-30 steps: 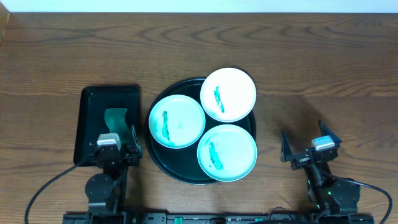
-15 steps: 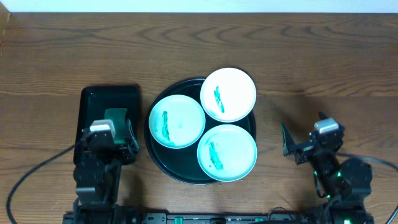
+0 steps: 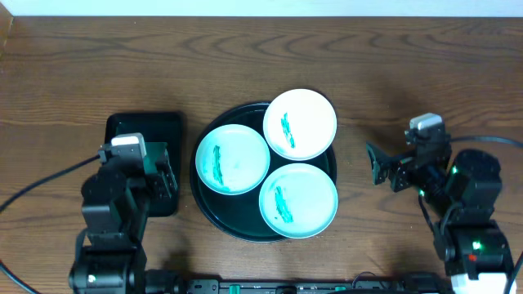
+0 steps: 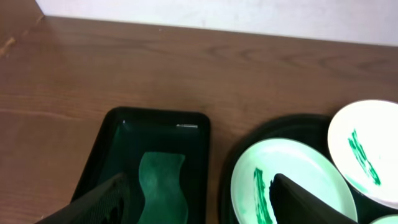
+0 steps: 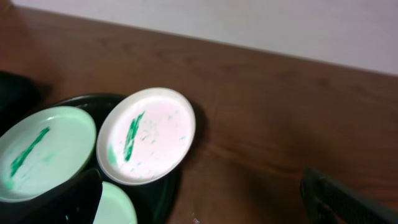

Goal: Clean dirty plates on tray and stack at the side
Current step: 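Move the right gripper to the rim of the white plate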

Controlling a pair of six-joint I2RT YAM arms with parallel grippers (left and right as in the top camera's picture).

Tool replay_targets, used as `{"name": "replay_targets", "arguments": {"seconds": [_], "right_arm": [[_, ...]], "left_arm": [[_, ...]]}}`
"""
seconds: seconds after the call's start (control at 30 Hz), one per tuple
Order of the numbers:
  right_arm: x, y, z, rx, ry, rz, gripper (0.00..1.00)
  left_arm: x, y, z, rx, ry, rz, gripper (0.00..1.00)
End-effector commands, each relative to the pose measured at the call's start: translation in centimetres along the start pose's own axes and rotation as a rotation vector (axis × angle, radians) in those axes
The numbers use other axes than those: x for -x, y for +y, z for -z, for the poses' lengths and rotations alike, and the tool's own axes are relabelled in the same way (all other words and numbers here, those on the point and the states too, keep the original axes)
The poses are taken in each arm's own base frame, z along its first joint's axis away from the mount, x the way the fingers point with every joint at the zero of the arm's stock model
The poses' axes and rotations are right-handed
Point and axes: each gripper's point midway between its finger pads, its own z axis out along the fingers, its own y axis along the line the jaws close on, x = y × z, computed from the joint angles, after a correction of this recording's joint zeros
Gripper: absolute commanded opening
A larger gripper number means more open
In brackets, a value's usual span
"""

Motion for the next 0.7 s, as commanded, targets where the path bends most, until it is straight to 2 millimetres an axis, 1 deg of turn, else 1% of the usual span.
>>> {"name": "replay_targets", "arguments": {"seconds": [0.0,0.1,0.2,0.37,0.47,0.53,0.6,0.67], "right_arm": [[1.5,0.6,0.0,0.056,0.009,-0.010,0.99],[1.8,1.1,-0.3,0.095,0.049,-0.028,0.99],[1.7,1.1,-0.5,0.103,0.098,-0.048,0.99],[1.3,0.9,-1.2,0.115,0.204,-0.090,0.99],[1.0,1.0,-1.6,0.127,0.267,-0.115,0.99],[1.0,0.9,-2.0,0.132,0.297,-0.128,0.99],[1.3,0.9,-2.6,0.150,0.297,-0.132,0.99],[1.1,0.9,-3.0,0.158,0.305,-0.136,0.99]], "left_arm": [[1.6,-0.1,0.5,0.002,0.010,0.023,0.73],[1.7,-0.9,0.4,-0.043,0.073,0.027,0.73],[1.8,-1.8,0.1,-0.088,0.140,0.030,0.72],[1.9,-2.8,-0.5,-0.130,0.277,0.039,0.73],[1.9,-3.1,-0.9,-0.142,0.363,0.046,0.73],[1.9,-3.3,-1.6,-0.144,0.399,0.049,0.72],[1.6,-3.3,-2.2,-0.141,0.420,0.050,0.72],[1.2,-3.2,-2.8,-0.139,0.445,0.051,0.73]]}}
